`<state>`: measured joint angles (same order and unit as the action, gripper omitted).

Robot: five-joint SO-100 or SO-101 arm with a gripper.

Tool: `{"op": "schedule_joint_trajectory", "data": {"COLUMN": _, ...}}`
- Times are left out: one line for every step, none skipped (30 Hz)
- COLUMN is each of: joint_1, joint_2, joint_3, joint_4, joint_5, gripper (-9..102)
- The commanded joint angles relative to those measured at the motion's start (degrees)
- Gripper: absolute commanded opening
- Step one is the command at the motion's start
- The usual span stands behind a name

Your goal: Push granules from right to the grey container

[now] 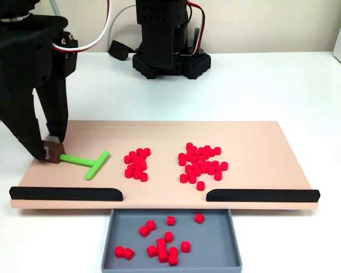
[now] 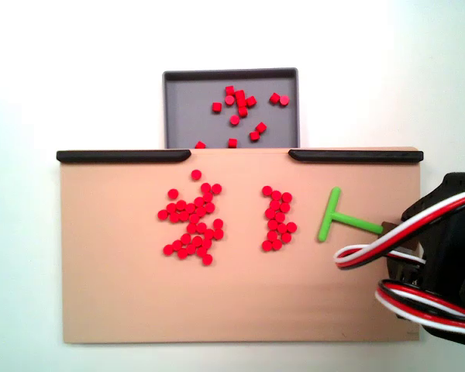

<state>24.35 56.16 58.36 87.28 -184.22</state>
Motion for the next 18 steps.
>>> {"op": "schedule_joint_trajectory", "data": {"joint_1": -1.1, "joint_2": 0.0, "joint_3": -2.3, "joint_4": -0.6, "joint_5": -34.5, "gripper": 0}}
{"op": "schedule_joint_trajectory", "data": {"joint_1": -1.1, "joint_2": -0.1, "joint_3": -2.3, "joint_4": -0.7, "joint_5": -34.3, "gripper": 0}}
{"op": "schedule_joint_trajectory", "data": {"joint_1": -1.3, "joint_2": -0.2, "joint_3": -2.3, "joint_4": -0.7, "joint_5": -33.9, "gripper": 0}}
{"op": "schedule_joint_trajectory", "data": {"joint_1": -1.5, "joint_2": -0.3, "joint_3": -2.3, "joint_4": -0.7, "joint_5": -33.5, "gripper": 0}}
{"op": "schedule_joint_trajectory", "data": {"joint_1": -1.6, "joint_2": -0.4, "joint_3": -2.3, "joint_4": -0.7, "joint_5": -33.2, "gripper": 0}}
{"op": "schedule_joint_trajectory", "data": {"joint_1": -1.8, "joint_2": -0.4, "joint_3": -2.3, "joint_4": -1.0, "joint_5": -33.0, "gripper": 0}}
{"op": "schedule_joint_trajectory", "data": {"joint_1": -1.8, "joint_2": -0.6, "joint_3": -2.3, "joint_4": -1.1, "joint_5": -32.8, "gripper": 0}}
{"op": "schedule_joint_trajectory", "data": {"joint_1": -2.0, "joint_2": -0.6, "joint_3": -2.3, "joint_4": -1.2, "joint_5": -32.5, "gripper": 0}}
{"op": "schedule_joint_trajectory", "data": {"joint_1": -2.1, "joint_2": -0.6, "joint_3": -2.3, "joint_4": -1.3, "joint_5": -32.3, "gripper": 0}}
{"op": "schedule_joint_trajectory", "data": {"joint_1": -2.2, "joint_2": -0.6, "joint_3": -2.3, "joint_4": -1.3, "joint_5": -32.1, "gripper": 0}}
{"op": "schedule_joint_trajectory", "data": {"joint_1": -2.3, "joint_2": -0.6, "joint_3": -2.3, "joint_4": -1.3, "joint_5": -31.8, "gripper": 0}}
{"op": "schedule_joint_trajectory", "data": {"joint_1": -2.4, "joint_2": -0.6, "joint_3": -2.3, "joint_4": -1.3, "joint_5": -31.5, "gripper": 0}}
{"op": "schedule_joint_trajectory", "data": {"joint_1": -2.5, "joint_2": -0.6, "joint_3": -2.3, "joint_4": -1.3, "joint_5": -31.0, "gripper": 0}}
{"op": "schedule_joint_trajectory", "data": {"joint_1": -2.7, "joint_2": -0.6, "joint_3": -2.3, "joint_4": -1.3, "joint_5": -30.6, "gripper": 0}}
{"op": "schedule_joint_trajectory", "data": {"joint_1": -2.9, "joint_2": -0.6, "joint_3": -2.3, "joint_4": -1.3, "joint_5": -30.0, "gripper": 0}}
{"op": "schedule_joint_trajectory", "data": {"joint_1": -3.1, "joint_2": -0.6, "joint_3": -2.3, "joint_4": -1.3, "joint_5": -29.5, "gripper": 0}}
{"op": "schedule_joint_trajectory", "data": {"joint_1": -3.2, "joint_2": -0.5, "joint_3": -2.3, "joint_4": -1.3, "joint_5": -29.0, "gripper": 0}}
{"op": "schedule_joint_trajectory", "data": {"joint_1": -3.3, "joint_2": -0.5, "joint_3": -2.3, "joint_4": -1.3, "joint_5": -28.6, "gripper": 0}}
